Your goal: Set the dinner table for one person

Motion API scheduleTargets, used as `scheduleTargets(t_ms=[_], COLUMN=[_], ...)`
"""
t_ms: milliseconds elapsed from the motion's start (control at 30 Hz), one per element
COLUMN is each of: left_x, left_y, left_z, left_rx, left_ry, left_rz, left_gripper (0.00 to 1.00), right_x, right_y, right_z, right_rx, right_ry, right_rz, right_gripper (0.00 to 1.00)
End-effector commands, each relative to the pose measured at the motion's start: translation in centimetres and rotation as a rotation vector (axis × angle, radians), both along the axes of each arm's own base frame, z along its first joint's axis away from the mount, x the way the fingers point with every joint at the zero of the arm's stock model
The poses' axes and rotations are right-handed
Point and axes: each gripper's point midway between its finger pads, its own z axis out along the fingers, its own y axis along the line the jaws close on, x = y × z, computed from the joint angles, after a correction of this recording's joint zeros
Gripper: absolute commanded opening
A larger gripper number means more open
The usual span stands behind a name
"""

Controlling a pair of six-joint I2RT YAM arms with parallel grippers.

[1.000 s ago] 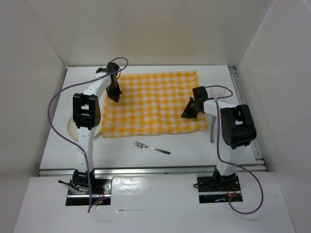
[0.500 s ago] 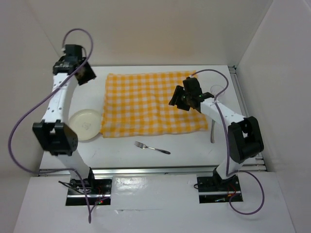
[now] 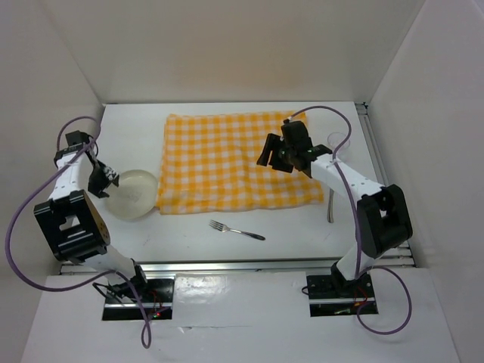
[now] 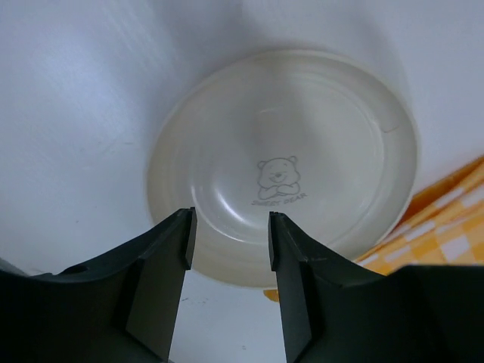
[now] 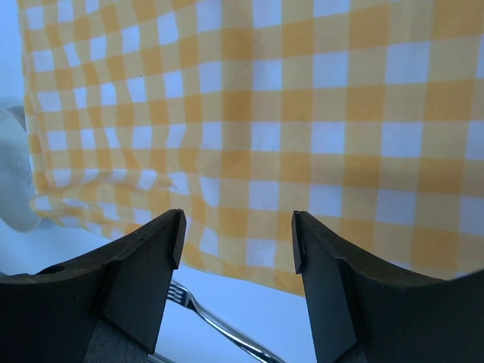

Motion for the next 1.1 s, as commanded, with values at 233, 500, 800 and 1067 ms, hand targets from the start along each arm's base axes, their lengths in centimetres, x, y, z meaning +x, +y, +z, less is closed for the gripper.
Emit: scheduleTargets(t_ms=[233, 500, 800, 1067], left_x=[9.7, 11.9, 11.9, 11.7], left_y=[-9.1, -10.3, -9.4, -9.2], left_z=[-1.4, -4.0, -5.5, -6.8], left_rx=[0.009, 0.053, 0.106, 0.096], left_ry=[0.004, 0.112, 0.176, 0.184], left_rz=[-0.39, -0.376, -0.348, -0.342], left_gripper=[0.59, 0.62, 0.55, 0.36], right_x=[-0.3, -0.4, -0.7, -0.1], right_y=[1.5, 1.5, 1.5, 1.8], right_z=[-0.5, -0.6, -2.4, -1.8], right_rx=[0.0, -0.003, -0.021, -0.017], right_ry=[-0.001, 0.007, 0.052, 0.042], right_rz=[0.065, 0.065, 0.079, 0.079], right_gripper=[0.71, 0.72, 0.73, 0.73])
